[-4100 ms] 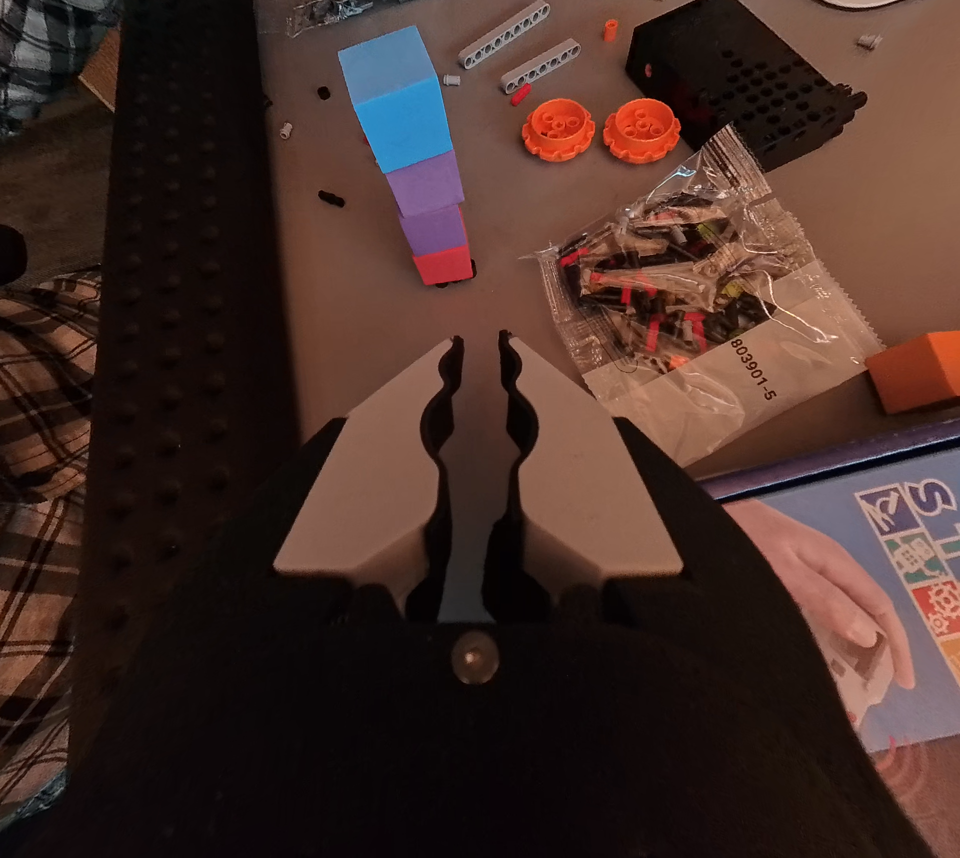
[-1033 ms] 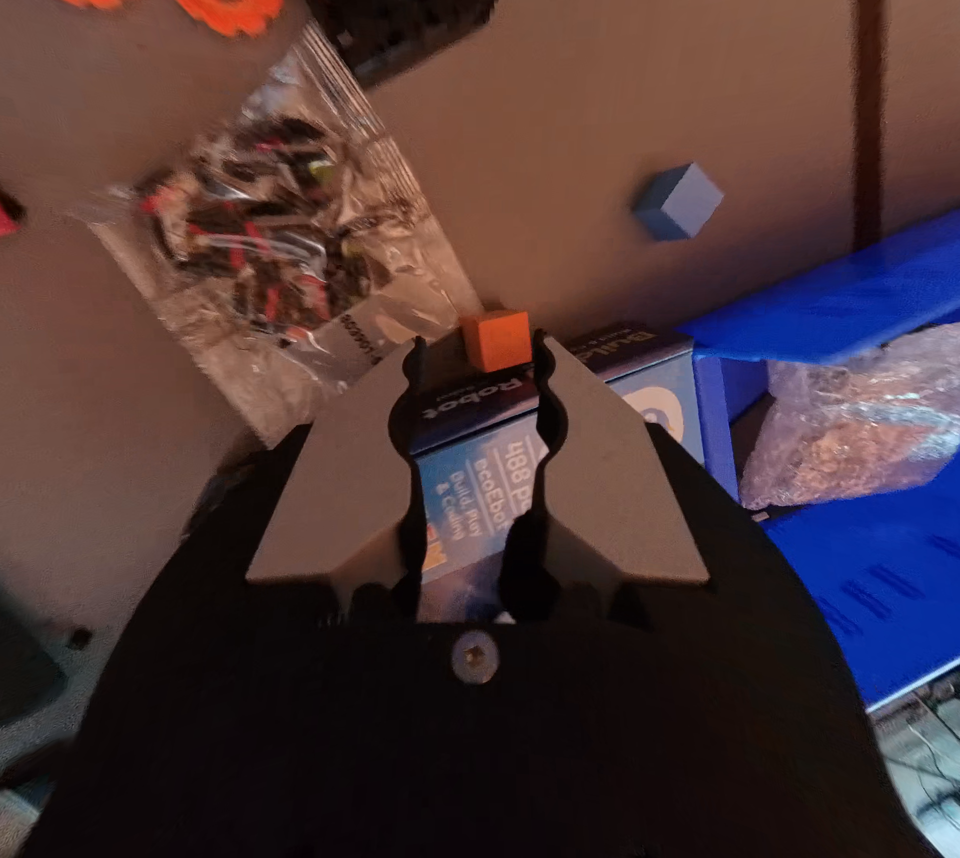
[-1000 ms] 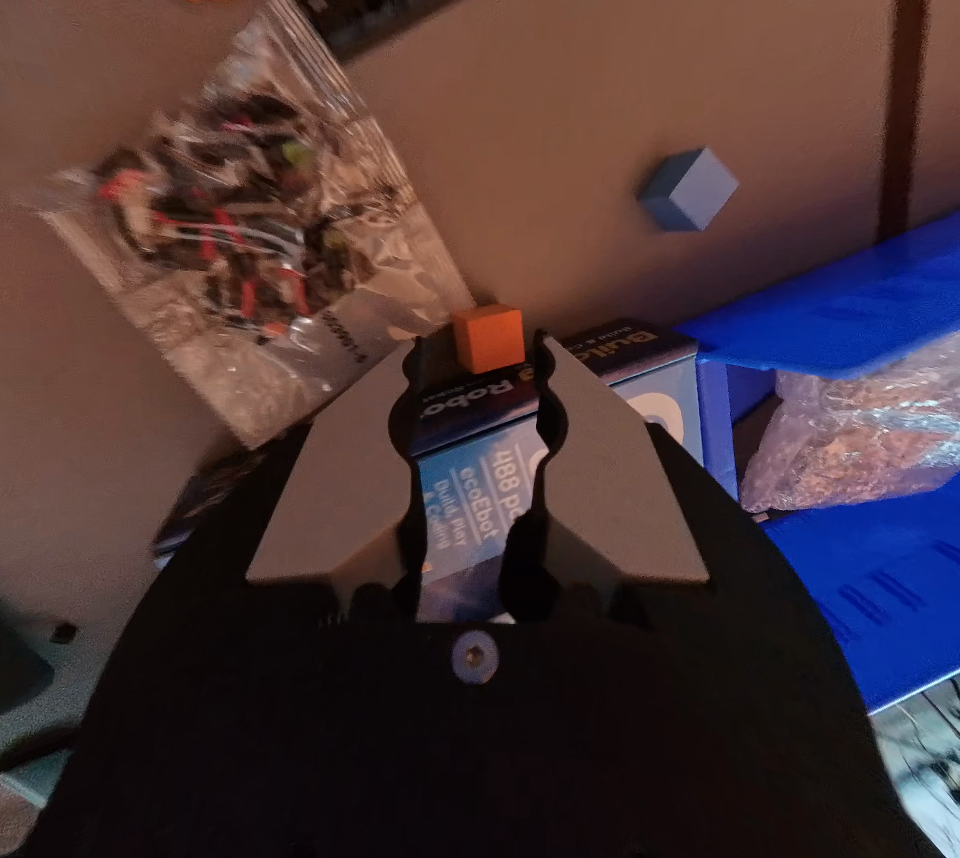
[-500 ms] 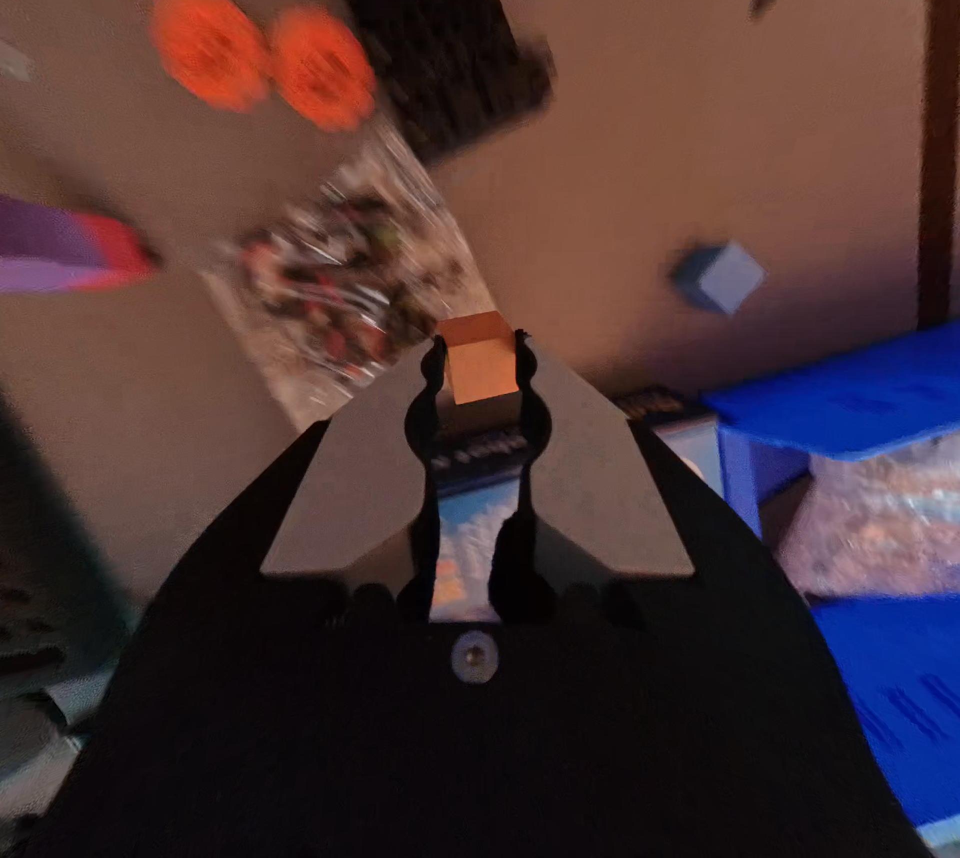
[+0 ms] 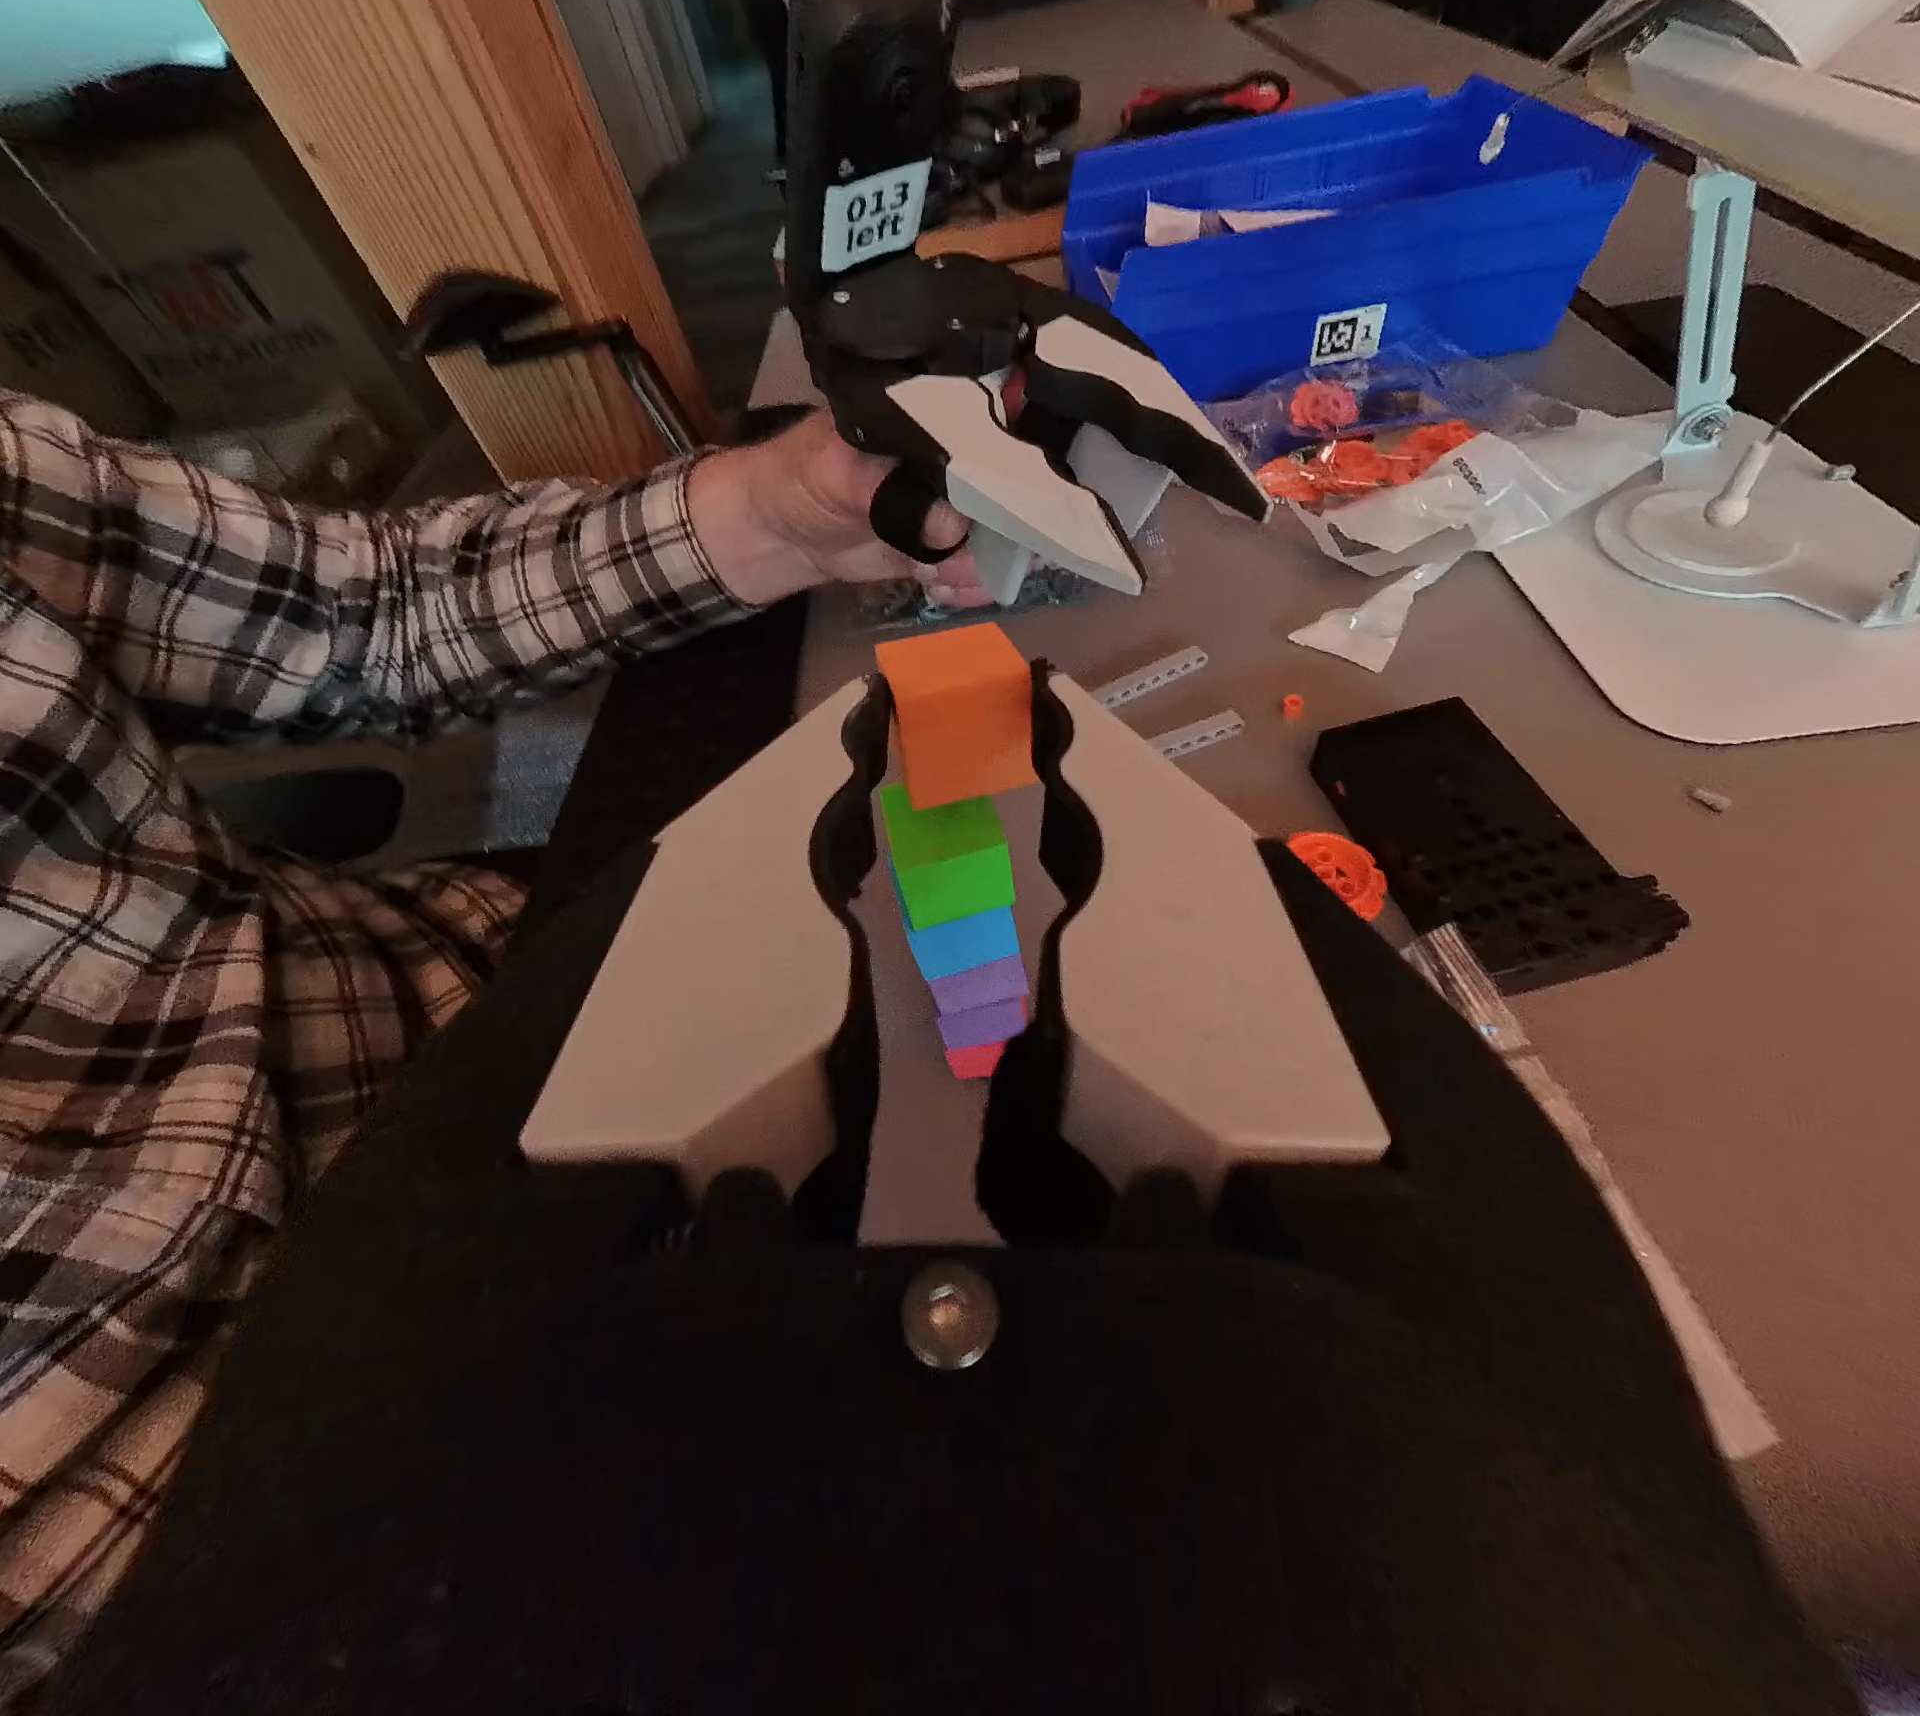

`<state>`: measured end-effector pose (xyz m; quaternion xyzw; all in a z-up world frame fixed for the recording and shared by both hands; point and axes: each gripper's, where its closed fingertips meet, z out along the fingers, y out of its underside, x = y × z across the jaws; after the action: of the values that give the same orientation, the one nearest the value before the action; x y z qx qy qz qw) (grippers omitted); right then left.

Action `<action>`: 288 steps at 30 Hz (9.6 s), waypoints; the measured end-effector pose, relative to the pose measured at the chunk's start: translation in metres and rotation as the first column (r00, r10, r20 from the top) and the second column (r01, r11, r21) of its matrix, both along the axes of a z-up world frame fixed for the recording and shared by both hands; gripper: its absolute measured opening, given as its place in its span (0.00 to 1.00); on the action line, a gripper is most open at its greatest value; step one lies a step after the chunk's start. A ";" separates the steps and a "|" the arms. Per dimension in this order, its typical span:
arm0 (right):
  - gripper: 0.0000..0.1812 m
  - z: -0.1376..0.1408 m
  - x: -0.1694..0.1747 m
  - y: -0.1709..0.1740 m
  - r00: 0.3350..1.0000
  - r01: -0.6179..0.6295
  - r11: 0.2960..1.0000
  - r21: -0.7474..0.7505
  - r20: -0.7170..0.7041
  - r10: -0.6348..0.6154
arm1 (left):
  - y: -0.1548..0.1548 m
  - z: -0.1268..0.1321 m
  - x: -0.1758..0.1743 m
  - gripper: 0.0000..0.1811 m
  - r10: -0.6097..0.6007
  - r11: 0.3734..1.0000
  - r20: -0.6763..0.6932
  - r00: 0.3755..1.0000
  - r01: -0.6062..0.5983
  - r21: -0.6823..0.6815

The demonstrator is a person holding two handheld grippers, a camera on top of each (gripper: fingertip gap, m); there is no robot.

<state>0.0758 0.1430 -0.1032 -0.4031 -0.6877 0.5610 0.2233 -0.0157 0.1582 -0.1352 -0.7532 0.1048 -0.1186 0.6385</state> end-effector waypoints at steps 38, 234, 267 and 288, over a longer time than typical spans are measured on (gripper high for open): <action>0.25 0.000 -0.010 0.095 0.939 0.316 0.921 0.228 0.062 -0.337 | 0.003 -0.002 -0.002 0.24 0.010 1.000 -0.011 1.000 -0.010 -0.003; 0.16 -0.152 0.011 0.000 0.849 -0.269 0.758 0.593 0.519 -0.105 | -0.067 -0.121 0.040 0.13 -0.312 0.851 -0.363 0.878 0.088 -0.518; 0.08 -0.115 -0.033 -0.039 0.960 -0.060 0.967 0.249 0.279 -0.012 | -0.055 -0.096 0.062 0.11 -0.314 0.897 -0.312 0.897 0.172 -0.408; 0.04 -0.141 -0.008 -0.038 0.908 -0.144 0.924 0.354 0.419 -0.019 | -0.053 -0.104 0.066 0.15 -0.335 0.891 -0.361 0.870 0.169 -0.420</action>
<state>0.0678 0.1047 -0.2443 -0.4397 -0.8268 0.3270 0.1271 0.0506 0.1056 -0.2387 -0.8479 0.3155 -0.0540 0.4227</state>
